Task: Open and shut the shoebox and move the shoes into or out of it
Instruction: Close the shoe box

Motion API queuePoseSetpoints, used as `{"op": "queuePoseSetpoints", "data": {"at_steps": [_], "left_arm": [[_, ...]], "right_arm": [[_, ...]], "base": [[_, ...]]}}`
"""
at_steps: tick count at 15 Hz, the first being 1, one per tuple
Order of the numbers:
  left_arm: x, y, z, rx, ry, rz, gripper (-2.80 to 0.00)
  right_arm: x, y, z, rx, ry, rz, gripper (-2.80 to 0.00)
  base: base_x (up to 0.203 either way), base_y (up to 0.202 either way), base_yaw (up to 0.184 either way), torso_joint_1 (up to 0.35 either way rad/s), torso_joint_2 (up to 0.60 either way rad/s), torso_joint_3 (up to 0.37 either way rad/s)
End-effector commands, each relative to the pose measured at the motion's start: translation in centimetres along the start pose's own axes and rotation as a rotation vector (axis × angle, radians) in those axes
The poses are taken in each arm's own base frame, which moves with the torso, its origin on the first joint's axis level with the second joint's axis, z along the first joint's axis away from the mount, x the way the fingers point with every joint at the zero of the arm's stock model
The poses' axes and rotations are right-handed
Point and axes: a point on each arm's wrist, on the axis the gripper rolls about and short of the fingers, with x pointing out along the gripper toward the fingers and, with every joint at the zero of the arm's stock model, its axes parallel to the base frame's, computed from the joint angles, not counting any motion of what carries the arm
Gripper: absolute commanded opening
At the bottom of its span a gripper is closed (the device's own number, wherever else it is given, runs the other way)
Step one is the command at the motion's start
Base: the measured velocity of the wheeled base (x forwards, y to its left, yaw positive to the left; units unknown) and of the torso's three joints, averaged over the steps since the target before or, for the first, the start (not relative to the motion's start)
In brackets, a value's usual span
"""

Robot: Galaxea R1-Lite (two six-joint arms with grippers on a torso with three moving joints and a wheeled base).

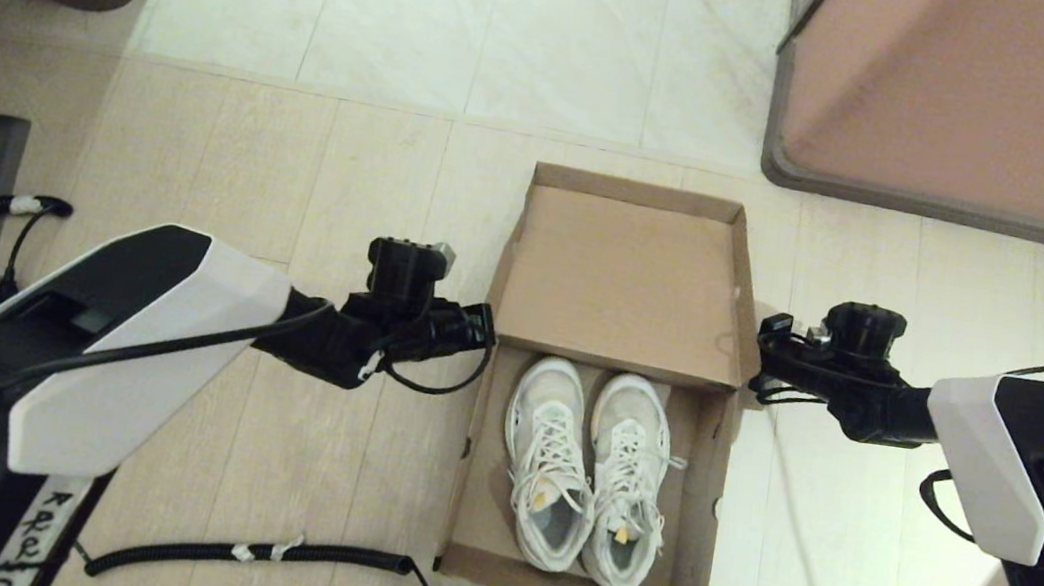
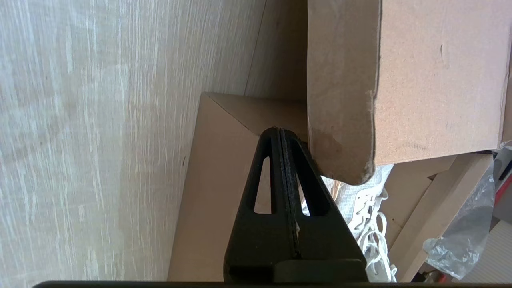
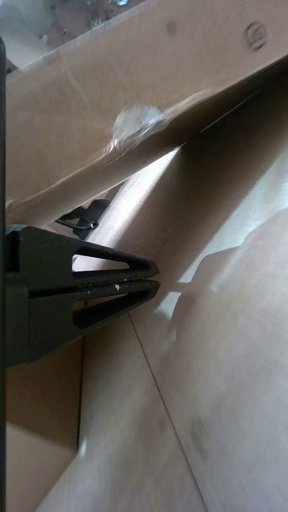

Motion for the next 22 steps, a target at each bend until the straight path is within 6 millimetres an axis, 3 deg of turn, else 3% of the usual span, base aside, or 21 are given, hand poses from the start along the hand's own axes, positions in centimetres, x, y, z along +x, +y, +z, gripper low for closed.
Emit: {"op": "queuePoseSetpoints", "data": {"at_steps": [1,10,15,18,22], "left_arm": [[0.0,0.0,-0.2,-0.003,0.005,0.000,-2.80],[0.0,-0.8,-0.9,0.000,0.025,-0.012,-2.80],[-0.1,-0.9,-0.7,0.003,0.020,-0.016,-2.80],[-0.1,-1.0,-0.6,0.002,0.018,-0.017,-2.80],[-1.4,-1.8,0.8,0.006,-0.008,-0.030,-2.80]], "right_arm": [[0.7,-1.2,-0.5,0.023,0.012,-0.014,-2.80],[0.5,0.7,-0.2,0.333,0.046,0.158,-2.80],[-0.9,2.7,0.3,0.374,0.247,0.283,-2.80],[-1.1,2.8,0.1,0.338,0.349,0.268,-2.80],[-2.0,4.7,-0.2,0.295,0.465,0.293,-2.80]], "base": [[0.000,0.000,0.000,0.000,0.00,0.000],[0.000,0.000,0.000,0.000,0.00,0.000],[0.000,0.000,0.000,0.000,0.00,0.000],[0.000,0.000,0.000,0.000,0.00,0.000],[0.000,0.000,0.000,0.000,0.00,0.000]]}}
